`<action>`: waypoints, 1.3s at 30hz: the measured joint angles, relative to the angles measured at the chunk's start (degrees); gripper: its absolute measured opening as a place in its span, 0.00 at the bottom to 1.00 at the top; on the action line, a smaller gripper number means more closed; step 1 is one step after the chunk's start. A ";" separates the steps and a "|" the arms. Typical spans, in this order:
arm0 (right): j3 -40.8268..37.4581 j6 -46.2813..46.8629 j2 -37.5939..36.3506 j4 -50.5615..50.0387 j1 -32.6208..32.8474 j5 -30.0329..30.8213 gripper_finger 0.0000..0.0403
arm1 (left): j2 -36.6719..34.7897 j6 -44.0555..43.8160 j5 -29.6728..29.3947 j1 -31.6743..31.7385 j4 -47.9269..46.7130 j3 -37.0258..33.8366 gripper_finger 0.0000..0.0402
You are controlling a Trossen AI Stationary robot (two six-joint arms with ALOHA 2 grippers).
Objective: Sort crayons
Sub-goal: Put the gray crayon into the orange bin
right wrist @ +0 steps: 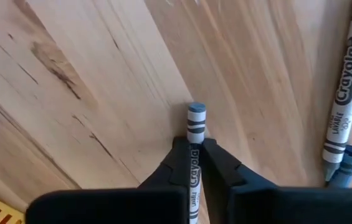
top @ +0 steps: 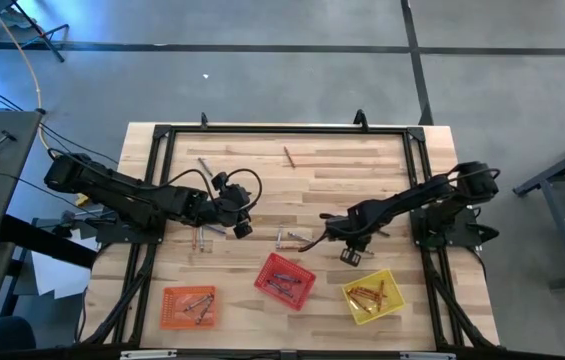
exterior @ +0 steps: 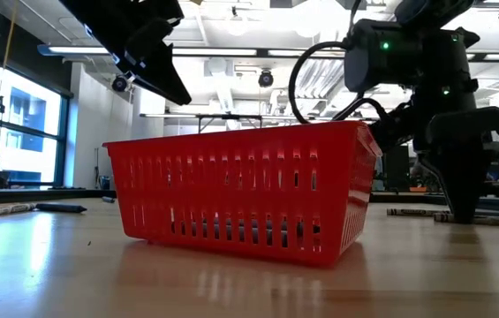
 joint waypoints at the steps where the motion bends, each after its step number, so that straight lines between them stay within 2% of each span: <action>1: 0.28 -0.09 -0.13 -0.62 -0.18 -0.15 0.01 | 0.00 -0.27 0.00 0.00 -0.02 0.00 0.35; 7: 2.63 -1.20 -3.24 -2.60 -0.80 -1.28 0.01 | 0.00 -1.28 0.00 -0.02 -0.04 0.00 0.35; 14: 6.10 -1.22 -9.72 -3.03 -0.81 5.93 0.00 | 0.00 -1.26 0.00 -0.02 -0.02 0.00 0.35; 19: 8.79 -2.39 -15.70 -0.04 0.51 16.75 0.00 | 0.00 0.27 -0.02 -0.02 0.35 0.00 0.35; 22: 8.99 -5.56 -19.16 6.36 2.06 24.85 0.00 | 0.00 3.65 -0.04 -0.02 2.60 0.00 0.35; 27: 8.92 -14.26 -22.20 17.32 4.81 39.34 0.00 | 0.00 15.02 -0.02 -0.02 12.12 0.00 0.35; 30: 8.90 -20.95 -22.35 23.25 6.05 45.77 0.00 | 0.00 22.72 0.31 0.00 19.09 0.01 0.35; 32: 8.86 -25.18 -22.35 26.39 6.45 47.65 0.00 | 0.00 27.48 2.70 0.08 26.22 -0.77 0.35; 34: 8.86 -28.65 -22.35 29.29 6.47 48.92 0.00 | 0.00 31.19 8.66 0.57 35.37 -2.78 0.35; 37: 8.86 -33.39 -22.35 33.23 6.44 49.69 0.00 | 0.00 32.14 19.45 2.27 45.77 -5.49 0.35; 39: 8.86 -35.62 -22.35 35.44 6.29 49.66 0.00 | 0.00 31.27 21.19 3.34 50.34 -7.16 0.35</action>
